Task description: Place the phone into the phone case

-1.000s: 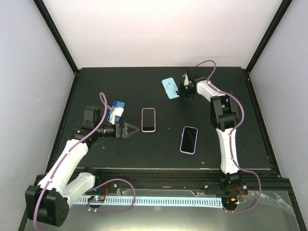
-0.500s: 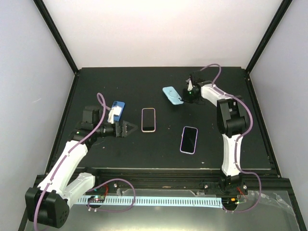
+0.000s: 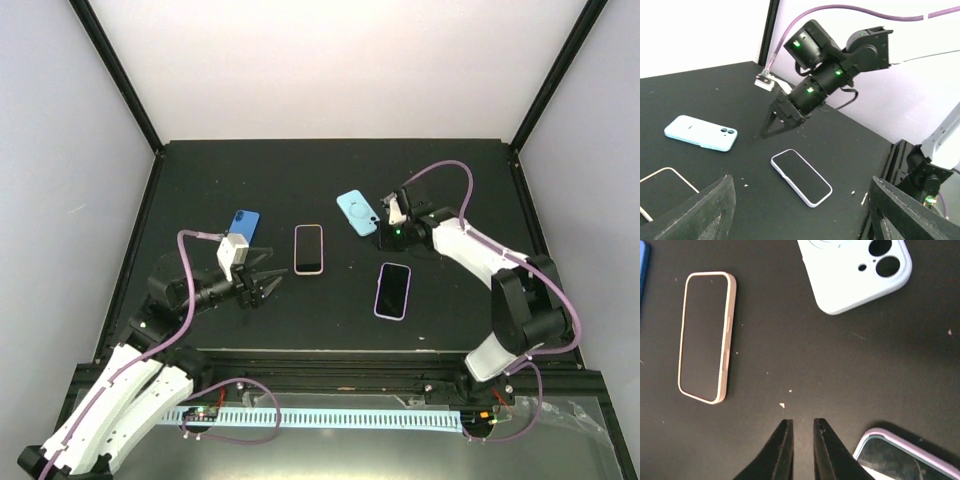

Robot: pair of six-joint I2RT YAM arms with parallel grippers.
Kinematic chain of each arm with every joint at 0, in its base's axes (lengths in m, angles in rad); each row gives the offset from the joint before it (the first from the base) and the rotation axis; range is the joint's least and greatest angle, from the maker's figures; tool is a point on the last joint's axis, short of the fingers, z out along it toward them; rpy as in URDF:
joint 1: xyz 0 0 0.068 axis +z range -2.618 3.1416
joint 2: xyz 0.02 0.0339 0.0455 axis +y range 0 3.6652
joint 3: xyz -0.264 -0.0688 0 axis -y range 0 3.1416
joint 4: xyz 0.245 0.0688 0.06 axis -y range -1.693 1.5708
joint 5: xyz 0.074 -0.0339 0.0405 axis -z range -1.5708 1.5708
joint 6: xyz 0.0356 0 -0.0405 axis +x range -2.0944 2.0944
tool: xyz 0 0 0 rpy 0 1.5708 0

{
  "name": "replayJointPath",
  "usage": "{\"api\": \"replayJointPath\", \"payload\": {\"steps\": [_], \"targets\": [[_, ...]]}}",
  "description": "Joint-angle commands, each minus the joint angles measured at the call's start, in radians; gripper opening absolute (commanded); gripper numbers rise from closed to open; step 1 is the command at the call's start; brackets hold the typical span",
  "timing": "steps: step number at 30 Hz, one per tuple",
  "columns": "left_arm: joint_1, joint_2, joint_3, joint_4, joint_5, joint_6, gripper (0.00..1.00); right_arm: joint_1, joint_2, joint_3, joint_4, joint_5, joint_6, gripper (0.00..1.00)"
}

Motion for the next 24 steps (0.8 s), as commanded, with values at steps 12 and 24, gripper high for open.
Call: {"api": "replayJointPath", "payload": {"steps": [12,24], "targets": [[-0.025,-0.110,-0.010,-0.039,-0.144,0.080,0.92,0.017,0.164,0.131,0.102,0.218,-0.213,0.92],[-0.026,-0.156,-0.014,-0.097,-0.216,0.049,0.99,0.018,0.363,0.273,0.116,0.207,-0.351,1.00]]}}
